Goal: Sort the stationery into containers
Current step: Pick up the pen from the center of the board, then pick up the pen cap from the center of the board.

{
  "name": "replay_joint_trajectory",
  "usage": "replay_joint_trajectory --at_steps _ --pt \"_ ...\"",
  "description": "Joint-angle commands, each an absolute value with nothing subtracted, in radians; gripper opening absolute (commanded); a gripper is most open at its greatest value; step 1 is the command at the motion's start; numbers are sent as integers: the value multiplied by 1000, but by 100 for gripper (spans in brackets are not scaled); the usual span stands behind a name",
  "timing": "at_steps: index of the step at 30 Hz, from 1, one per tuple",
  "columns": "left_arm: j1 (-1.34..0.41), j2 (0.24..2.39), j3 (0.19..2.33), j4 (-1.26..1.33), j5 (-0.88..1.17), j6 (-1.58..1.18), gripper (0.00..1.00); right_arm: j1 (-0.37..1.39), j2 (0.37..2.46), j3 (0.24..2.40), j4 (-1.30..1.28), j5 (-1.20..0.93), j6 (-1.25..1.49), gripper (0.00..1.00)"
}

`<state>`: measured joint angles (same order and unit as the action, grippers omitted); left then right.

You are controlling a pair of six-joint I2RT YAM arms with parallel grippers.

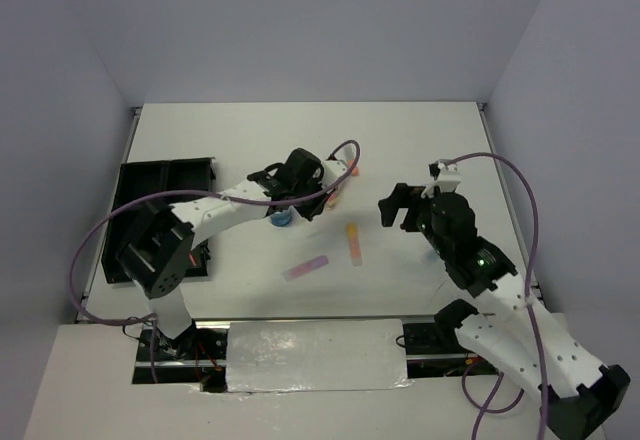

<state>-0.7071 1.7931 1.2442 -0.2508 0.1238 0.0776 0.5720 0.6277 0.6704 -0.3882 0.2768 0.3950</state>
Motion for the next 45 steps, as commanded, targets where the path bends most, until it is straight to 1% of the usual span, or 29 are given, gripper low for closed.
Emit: replay_joint_trajectory --at_steps 1,3,4,6,7,8,9,10,11,12,13,14,16,21,23,27,33,36,42,45 --pt "-732 1658 1281 -268 95 8 0 474 757 658 -232 145 376 95" --pt "-739 1605 1287 -301 42 -60 0 439 826 667 -178 98 330 94" --pt "-741 1586 1287 -313 16 -121 0 411 907 701 -178 81 315 94" --pt "-742 1524 1282 -360 -58 -181 0 390 995 748 -201 84 276 91" --pt "-742 1499 1273 -377 -92 -261 0 353 1081 797 -210 72 262 90" --pt "-742 1470 1266 -396 -124 -290 0 332 1122 820 -221 27 238 89" --pt "-742 1404 1255 -409 -139 -314 0 312 1165 846 -245 8 229 85" --pt "-744 1367 1229 -435 -143 -359 0 290 1246 895 -258 -11 216 82" --pt "-745 1324 1212 -448 -152 -382 0 260 1285 920 -273 -35 194 80" --pt "-750 1234 1191 -454 -140 -399 0 256 1328 949 -323 -50 178 73" --pt "-752 1194 1149 -468 -126 -416 0 253 1406 1009 -353 -46 163 71" --pt "-758 1154 1134 -482 -112 -416 0 253 1442 1035 -382 -37 138 66" --pt "-775 1060 1091 -530 -59 -394 0 253 1520 1084 -425 -46 121 63" --pt "-793 899 982 -561 60 -335 0 253 1644 1152 -475 -34 87 59" --pt "-793 856 944 -539 126 -302 0 255 1684 1186 -501 -29 77 55" --pt "-795 769 849 -486 179 -273 0 262 1738 1198 -532 -5 64 53" --pt "-795 773 838 -476 232 -262 0 279 1784 1210 -572 -40 22 53" --pt "-795 778 835 -472 251 -262 0 284 1825 1233 -583 -18 9 53" --pt "-798 764 828 -463 276 -262 0 287 1878 1261 -600 -2 9 49" --pt "-798 750 827 -459 281 -259 0 293 1881 1259 -601 -2 9 44"
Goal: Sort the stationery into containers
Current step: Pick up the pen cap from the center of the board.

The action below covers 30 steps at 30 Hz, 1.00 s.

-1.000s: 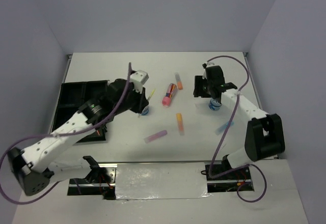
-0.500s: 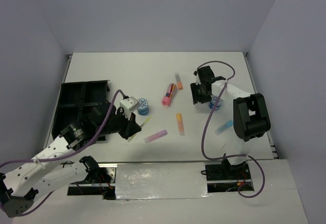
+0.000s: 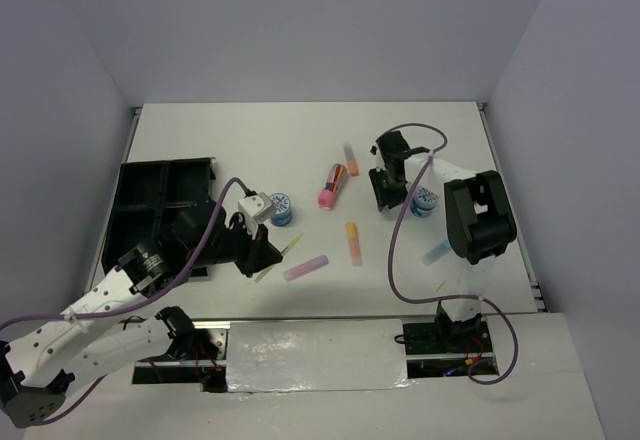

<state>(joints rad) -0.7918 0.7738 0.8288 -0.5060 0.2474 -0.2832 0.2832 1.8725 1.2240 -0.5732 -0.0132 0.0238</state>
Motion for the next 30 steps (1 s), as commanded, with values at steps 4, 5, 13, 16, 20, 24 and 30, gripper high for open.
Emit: replay_joint_trajectory --at_steps 4,5,13,16,20,24,30 --pt "-798 739 825 -459 278 -261 0 304 1887 1250 -612 29 9 31" --pt "-798 738 825 -460 273 -262 0 304 1894 1249 -612 25 9 30" --pt "-798 735 824 -460 253 -265 0 310 1914 1255 -611 5 9 0" --pt "-798 739 822 -460 247 -268 0 308 1861 1230 -563 -61 23 0" --pt "-798 736 830 -446 267 -275 0 317 1580 1067 -325 -198 153 0" --pt "-798 724 838 -385 293 -346 0 408 1216 832 -7 -65 509 0" --pt "-818 646 703 1 325 -572 0 702 809 660 152 345 866 0"
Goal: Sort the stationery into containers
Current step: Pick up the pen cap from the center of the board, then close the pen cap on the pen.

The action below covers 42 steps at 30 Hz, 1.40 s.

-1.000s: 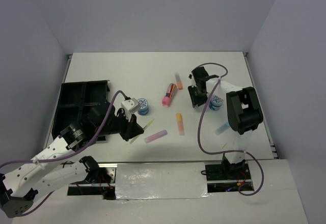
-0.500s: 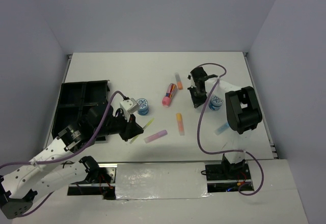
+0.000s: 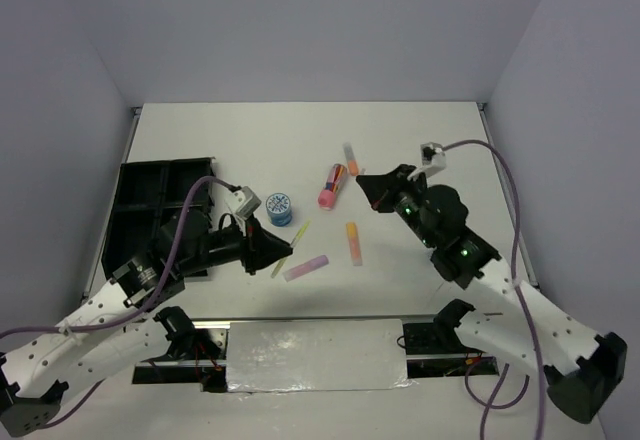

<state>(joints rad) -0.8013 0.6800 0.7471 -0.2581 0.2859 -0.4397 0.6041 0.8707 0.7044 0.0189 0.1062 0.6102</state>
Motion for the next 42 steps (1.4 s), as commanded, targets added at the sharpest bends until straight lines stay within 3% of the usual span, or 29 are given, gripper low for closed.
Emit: replay_joint_trajectory --at_steps 1,6,10,28,42 --pt "-825 623 683 56 292 -598 0 742 760 652 149 444 897 0" --pt "-830 627 566 331 262 -739 0 871 690 563 336 592 972 0" --pt "-841 649 520 485 264 -796 0 925 710 566 434 574 966 0" --pt "-844 753 543 537 279 -779 0 993 778 632 578 232 766 0" --pt "-844 752 551 535 290 -767 0 999 805 646 554 163 744 0"
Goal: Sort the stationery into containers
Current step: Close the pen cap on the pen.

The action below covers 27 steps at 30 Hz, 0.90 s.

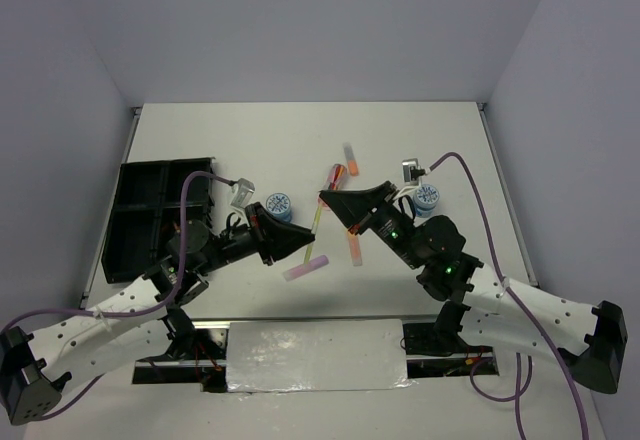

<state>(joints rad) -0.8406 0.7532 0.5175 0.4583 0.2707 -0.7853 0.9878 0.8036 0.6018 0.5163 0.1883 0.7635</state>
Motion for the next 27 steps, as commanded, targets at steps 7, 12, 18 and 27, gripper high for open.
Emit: replay_joint_trajectory --at_steps 7,12,18,27 --pt "-844 742 546 537 288 -764 0 999 798 640 548 173 738 0" --pt "-845 744 545 537 291 -765 0 1000 784 655 520 205 697 0" --pt "-845 750 537 545 296 -772 0 997 785 727 457 233 621 0" --pt "-845 735 557 502 281 -746 0 999 798 716 456 199 635 0"
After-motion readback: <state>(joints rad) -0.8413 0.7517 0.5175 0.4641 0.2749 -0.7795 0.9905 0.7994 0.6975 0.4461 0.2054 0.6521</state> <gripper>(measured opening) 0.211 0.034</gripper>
